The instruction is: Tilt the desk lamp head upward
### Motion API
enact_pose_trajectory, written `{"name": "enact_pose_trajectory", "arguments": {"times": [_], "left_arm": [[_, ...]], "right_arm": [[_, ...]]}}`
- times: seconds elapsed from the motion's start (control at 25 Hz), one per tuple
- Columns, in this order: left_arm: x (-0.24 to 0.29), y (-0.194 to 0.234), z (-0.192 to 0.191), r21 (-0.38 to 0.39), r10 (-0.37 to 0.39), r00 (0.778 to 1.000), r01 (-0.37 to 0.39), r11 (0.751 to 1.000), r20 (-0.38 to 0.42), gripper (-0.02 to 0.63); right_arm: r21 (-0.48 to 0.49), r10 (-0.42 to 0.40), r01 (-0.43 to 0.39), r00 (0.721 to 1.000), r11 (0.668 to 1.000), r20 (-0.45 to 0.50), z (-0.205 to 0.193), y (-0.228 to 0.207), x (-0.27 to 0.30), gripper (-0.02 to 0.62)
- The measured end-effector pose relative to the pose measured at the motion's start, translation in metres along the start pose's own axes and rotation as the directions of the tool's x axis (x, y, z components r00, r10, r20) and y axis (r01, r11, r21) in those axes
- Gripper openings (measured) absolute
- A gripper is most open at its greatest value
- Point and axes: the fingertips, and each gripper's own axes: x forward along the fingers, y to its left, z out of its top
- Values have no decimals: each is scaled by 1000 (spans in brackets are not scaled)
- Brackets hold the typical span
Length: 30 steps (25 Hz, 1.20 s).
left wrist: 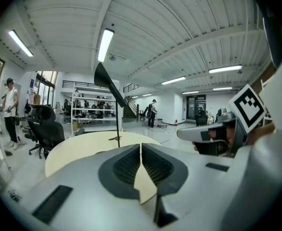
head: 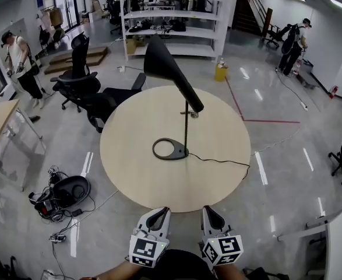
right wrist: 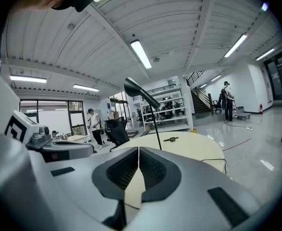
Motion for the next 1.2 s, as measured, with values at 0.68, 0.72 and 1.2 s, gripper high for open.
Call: {"name": "enact_pose_trajectory", "arguments": {"times": [0.68,0.72,1.2], "left_arm": [[-75,-106,-39,110,108,994,-105,988,-27,58],[-80,-103,-42,108,117,993,-114,988,-28,58],[-128,-73,-73,35,201,979,-200,979,-31,48]], "right_arm": [[-70,75,-77,997,995,-20,-45,-1,-118,20],[-68,78,-79,997,995,-22,-47,2,-119,20],[-75,110,-115,991,991,-78,-72,52,-120,17]]}}
